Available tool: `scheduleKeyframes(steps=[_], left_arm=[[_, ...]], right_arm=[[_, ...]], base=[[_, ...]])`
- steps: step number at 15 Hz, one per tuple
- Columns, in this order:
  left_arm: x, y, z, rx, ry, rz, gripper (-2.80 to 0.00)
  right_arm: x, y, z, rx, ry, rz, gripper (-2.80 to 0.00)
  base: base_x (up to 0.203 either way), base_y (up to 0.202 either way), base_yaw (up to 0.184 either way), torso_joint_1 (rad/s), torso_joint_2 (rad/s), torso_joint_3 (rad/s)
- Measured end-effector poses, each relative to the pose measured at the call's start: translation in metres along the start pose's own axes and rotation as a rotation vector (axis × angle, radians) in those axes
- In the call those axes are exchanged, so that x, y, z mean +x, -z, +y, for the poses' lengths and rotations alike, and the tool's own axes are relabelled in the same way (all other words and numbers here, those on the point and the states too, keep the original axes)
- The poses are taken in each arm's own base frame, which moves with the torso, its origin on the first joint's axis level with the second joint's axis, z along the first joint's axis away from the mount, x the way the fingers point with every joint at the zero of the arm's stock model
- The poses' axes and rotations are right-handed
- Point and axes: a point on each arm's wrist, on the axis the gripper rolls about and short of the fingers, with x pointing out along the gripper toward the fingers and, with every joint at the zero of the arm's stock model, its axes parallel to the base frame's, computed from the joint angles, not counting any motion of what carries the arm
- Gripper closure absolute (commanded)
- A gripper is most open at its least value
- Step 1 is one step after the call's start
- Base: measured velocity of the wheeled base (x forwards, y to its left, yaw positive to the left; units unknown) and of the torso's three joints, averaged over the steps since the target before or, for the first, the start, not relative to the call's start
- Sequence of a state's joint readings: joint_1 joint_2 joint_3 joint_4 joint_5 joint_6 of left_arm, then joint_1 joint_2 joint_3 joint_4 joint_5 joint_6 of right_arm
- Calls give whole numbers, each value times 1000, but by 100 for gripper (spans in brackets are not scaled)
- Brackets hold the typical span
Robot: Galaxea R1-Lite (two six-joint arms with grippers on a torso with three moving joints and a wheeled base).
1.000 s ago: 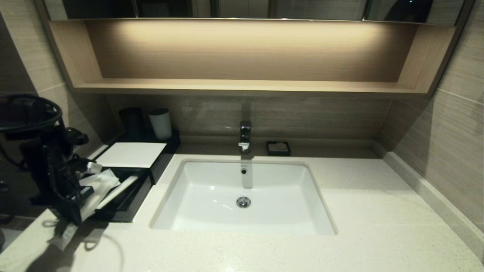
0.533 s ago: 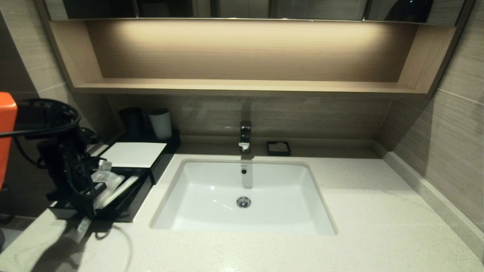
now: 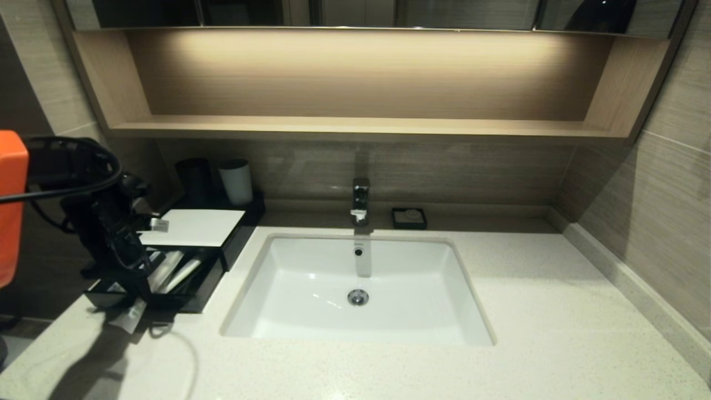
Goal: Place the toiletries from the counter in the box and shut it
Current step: Place the bathroom toiletry into the drawer
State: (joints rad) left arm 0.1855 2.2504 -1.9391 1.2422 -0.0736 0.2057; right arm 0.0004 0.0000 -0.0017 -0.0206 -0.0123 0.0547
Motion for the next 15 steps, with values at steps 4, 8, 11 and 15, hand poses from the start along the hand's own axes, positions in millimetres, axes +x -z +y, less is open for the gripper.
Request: scheduleKeyframes(steps=[4, 8, 11, 15], left_arm=[[4, -6, 1, -15, -4, -25, 0], [2, -3, 8, -37, -11, -18, 0], [0, 4, 11, -32, -6, 26, 0], [-2, 8, 12, -19, -4, 44, 0]], right_arm=[[0, 0, 0, 0, 0, 0, 0], [0, 0, 0, 0, 0, 0, 0], [0, 0, 0, 0, 0, 0, 0], [0, 0, 0, 0, 0, 0, 0]], base=[[0, 0, 0, 0, 0, 0], [0, 0, 0, 0, 0, 0], [0, 0, 0, 0, 0, 0], [0, 0, 0, 0, 0, 0]])
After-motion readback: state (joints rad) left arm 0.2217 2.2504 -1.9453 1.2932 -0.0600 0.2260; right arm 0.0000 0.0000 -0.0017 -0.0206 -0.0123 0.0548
